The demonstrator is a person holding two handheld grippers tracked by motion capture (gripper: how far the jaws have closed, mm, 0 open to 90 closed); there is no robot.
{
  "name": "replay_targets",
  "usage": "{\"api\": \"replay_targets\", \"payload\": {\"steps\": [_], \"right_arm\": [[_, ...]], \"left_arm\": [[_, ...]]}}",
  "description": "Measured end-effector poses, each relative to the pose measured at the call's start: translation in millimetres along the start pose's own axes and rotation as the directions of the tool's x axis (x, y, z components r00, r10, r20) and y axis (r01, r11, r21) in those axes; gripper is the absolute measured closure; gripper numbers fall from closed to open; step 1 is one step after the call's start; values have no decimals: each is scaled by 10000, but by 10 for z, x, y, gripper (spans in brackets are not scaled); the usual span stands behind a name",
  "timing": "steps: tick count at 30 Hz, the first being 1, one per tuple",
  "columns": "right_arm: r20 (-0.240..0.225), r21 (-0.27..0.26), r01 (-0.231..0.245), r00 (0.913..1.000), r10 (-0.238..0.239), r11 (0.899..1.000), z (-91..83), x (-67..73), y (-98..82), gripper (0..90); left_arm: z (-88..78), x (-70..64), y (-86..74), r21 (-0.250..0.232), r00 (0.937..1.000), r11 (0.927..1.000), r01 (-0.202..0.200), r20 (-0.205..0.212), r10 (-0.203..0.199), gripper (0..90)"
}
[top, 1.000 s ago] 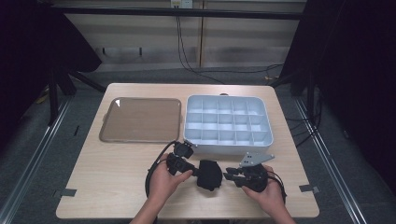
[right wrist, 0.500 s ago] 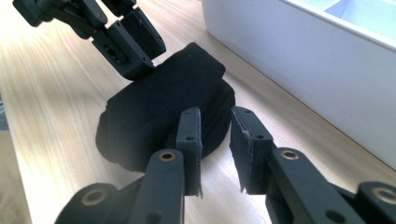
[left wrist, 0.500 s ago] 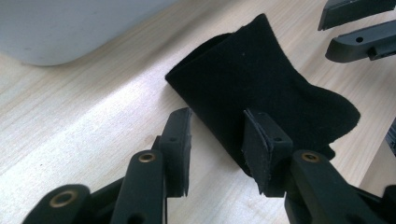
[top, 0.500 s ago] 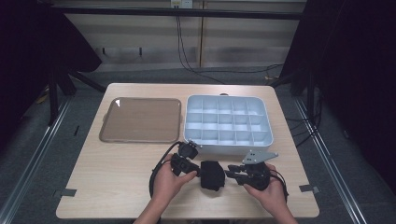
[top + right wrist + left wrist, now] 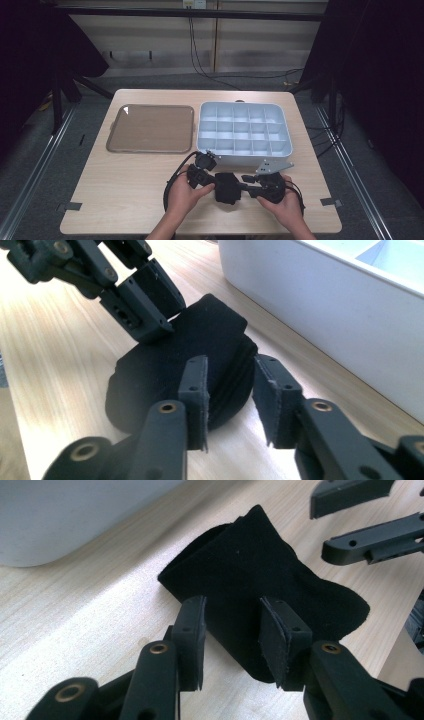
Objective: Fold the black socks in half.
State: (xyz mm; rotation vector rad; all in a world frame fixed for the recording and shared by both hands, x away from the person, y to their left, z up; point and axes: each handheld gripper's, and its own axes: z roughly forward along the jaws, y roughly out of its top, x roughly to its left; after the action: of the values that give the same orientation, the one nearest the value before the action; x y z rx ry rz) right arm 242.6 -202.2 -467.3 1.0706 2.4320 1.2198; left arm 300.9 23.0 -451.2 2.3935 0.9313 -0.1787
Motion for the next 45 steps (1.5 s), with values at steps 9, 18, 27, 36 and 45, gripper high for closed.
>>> {"api": "replay_targets", "payload": {"steps": [9, 18, 27, 36, 45], "right_arm": [[108, 134, 125, 9999, -127, 9998, 112, 51, 45, 607], [167, 475, 283, 9994, -292, 9985, 220, 41, 38, 570], [256, 764, 101, 9996, -121, 9970, 303, 6, -14, 542], [186, 701, -387, 9991, 374, 9968, 346, -53, -83, 511], [-32, 601, -999, 9950, 1002, 9932, 368, -99, -135, 496]], "left_arm": [[-1, 5, -5, 2, 10000, 10000, -39, 5, 39, 630], [-67, 53, -36, -169, 9996, 9997, 161, -211, -165, 630], [-78, 132, -108, 22, 9986, 9995, 303, -428, -302, 632], [-3, 109, -134, 123, 9990, 9997, 223, -396, -218, 631], [43, 78, -154, 101, 9988, 9999, 138, -481, -133, 629]]}}
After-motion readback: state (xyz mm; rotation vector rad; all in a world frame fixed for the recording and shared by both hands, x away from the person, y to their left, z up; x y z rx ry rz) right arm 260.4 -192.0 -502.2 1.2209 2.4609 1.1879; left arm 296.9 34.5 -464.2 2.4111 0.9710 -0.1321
